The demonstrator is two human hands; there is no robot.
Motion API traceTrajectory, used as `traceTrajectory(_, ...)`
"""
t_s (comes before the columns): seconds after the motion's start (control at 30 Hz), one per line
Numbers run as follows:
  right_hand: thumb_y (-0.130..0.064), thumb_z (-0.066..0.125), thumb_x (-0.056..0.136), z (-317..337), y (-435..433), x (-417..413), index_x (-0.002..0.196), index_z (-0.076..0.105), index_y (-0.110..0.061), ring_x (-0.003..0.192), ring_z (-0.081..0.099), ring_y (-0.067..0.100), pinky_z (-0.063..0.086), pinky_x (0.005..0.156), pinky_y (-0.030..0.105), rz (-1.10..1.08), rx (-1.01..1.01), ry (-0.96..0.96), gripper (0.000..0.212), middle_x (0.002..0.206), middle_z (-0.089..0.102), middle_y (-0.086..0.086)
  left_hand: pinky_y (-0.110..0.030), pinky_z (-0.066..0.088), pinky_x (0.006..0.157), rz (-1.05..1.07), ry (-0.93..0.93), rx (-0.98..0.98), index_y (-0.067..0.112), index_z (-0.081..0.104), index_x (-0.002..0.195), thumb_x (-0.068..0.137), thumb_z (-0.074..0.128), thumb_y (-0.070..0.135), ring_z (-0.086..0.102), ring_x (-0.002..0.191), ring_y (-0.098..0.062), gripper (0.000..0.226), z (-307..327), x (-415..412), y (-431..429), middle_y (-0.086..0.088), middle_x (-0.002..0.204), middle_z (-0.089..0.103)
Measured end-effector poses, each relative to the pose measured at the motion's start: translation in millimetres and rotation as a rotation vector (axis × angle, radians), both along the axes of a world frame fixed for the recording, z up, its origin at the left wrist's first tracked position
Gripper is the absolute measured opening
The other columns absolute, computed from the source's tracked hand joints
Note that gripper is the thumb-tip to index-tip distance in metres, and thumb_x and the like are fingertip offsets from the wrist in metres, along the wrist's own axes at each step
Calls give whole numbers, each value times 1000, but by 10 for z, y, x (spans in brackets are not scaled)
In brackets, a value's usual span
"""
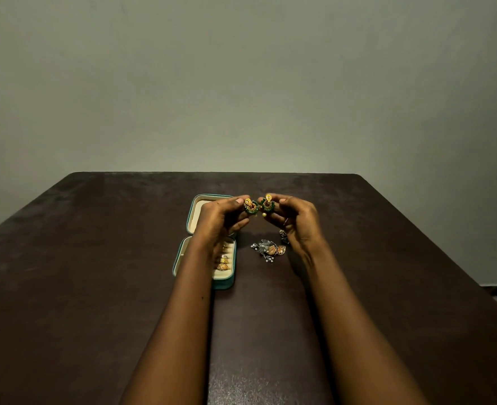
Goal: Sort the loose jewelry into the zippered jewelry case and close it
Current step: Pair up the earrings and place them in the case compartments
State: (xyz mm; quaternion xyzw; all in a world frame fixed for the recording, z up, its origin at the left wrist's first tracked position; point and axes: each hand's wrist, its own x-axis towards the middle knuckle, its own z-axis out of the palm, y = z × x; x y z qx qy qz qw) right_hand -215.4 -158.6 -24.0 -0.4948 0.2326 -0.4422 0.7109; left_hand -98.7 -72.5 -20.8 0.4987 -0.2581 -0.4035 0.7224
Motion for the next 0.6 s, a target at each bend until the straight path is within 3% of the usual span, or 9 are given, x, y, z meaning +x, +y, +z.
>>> traceTrajectory(0.17, 7, 37, 85, 3, 18, 6, 88, 65, 6, 73, 65, 23, 58, 64, 25, -5, -6, -1, 28, 84, 67, 18, -20, 55, 71, 37, -92, 10, 5, 67, 103, 90, 52, 6, 67, 76, -12, 20, 57, 32, 59, -2, 81, 71)
traceTrajectory(0.43, 9, 43, 86, -14, 94, 77, 97, 64, 7, 79, 65, 25, 57, 73, 27, 75, -9, 51, 24, 82, 71, 12, -18, 54, 59, 133, -209, 154, 6, 69, 94, 84, 63, 3, 66, 60, -6, 13, 77, 292, 335, 4, 61, 71)
traceTrajectory(0.6, 4, 47, 89, -34, 222, 154, 99, 66, 1, 78, 63, 19, 53, 78, 28, 154, -53, 152, 22, 89, 68, 13, -14, 53, 53, 190, -249, 207, 4, 69, 97, 85, 61, 2, 66, 56, -2, 15, 99, 449, 621, -5, 78, 69)
